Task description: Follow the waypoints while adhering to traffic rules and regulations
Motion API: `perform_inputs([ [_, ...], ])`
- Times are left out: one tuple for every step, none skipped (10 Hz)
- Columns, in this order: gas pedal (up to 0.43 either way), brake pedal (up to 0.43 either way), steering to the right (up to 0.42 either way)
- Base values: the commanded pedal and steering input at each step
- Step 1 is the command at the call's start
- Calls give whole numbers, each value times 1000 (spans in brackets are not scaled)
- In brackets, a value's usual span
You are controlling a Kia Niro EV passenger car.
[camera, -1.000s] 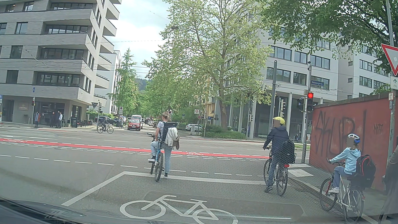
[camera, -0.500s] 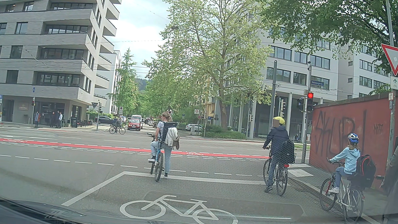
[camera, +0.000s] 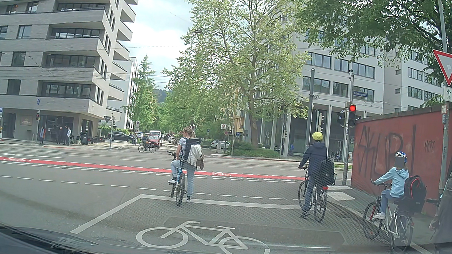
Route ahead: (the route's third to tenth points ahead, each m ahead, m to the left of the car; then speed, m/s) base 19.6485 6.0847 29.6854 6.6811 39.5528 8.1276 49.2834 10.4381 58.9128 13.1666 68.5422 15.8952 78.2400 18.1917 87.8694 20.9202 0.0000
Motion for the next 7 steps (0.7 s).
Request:
perform_inputs([
  [0,268,-11],
  [0,268,-12],
  [0,268,-12],
  [0,268,-12],
  [0,268,-11],
  [0,262,-12],
  [0,268,-12],
])
